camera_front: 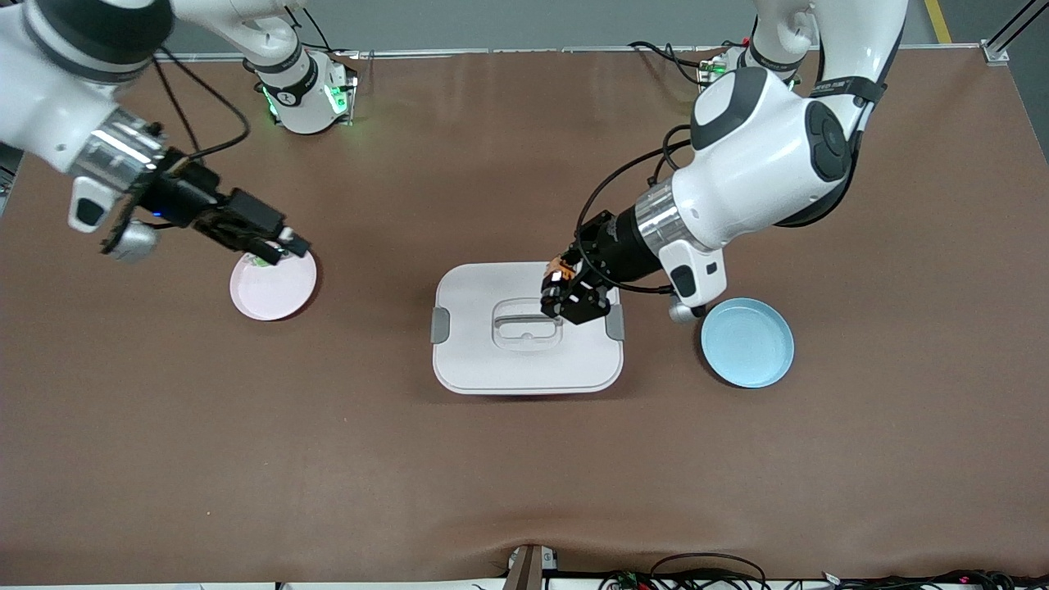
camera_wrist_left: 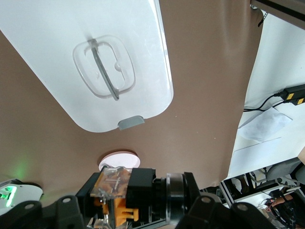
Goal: Transfer orange switch to right arm and place
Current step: 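Lift the switch with the left gripper and carry it over the box, then reach the right gripper toward the switch held by the left gripper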
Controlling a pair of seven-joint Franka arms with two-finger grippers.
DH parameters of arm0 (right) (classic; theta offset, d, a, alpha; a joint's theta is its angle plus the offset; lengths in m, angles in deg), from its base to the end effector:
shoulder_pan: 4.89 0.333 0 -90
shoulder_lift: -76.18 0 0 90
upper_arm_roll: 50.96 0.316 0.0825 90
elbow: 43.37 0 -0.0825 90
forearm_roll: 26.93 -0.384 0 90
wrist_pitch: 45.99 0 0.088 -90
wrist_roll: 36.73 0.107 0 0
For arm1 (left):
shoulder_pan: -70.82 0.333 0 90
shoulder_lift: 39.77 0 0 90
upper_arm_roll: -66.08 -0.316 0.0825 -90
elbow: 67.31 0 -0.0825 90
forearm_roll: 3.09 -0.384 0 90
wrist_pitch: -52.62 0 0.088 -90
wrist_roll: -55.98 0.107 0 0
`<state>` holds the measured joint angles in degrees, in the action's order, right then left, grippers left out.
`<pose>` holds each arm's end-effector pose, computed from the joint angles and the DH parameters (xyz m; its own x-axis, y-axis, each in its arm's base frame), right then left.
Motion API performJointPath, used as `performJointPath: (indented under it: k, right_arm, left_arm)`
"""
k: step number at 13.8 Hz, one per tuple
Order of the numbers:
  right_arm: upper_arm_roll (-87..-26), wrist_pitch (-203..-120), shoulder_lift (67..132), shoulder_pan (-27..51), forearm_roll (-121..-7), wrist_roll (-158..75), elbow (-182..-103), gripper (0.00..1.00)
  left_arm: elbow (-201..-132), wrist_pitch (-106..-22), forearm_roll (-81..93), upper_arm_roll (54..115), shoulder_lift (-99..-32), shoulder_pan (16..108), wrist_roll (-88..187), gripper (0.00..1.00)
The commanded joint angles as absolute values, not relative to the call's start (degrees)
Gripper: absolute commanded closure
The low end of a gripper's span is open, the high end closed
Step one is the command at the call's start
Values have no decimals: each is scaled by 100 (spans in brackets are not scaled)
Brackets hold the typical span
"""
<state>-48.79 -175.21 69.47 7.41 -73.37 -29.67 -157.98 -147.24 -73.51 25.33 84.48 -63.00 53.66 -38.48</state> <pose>0.5364 0.1597 0.5572 0.9452 -0.3130 0.0927 -0.1603 -0.6926 -0.7032 0.5953 -0.3929 0.5374 0.3020 0.7465 -0.5929 0.9497 -0.1817 0.2550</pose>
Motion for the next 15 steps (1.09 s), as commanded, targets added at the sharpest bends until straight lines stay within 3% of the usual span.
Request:
performJointPath:
  k: [1, 7, 15]
  right_arm:
    - [-4938, -18158, 6835, 1355, -7685, -2917, -16000, 0]
    - [-4946, -19485, 7555, 2454, -7897, -2935, -15711, 0]
    - [-4955, -20347, 8953, 3123, -7826, -2381, -14208, 0]
  left_arm:
    - [-14642, -7465, 2609, 8445, -6332, 5272, -3930, 83]
    - [-14642, -7482, 2618, 8445, -6332, 5280, -3974, 83]
    - [-14659, -7500, 2557, 8428, -6393, 5289, -3965, 83]
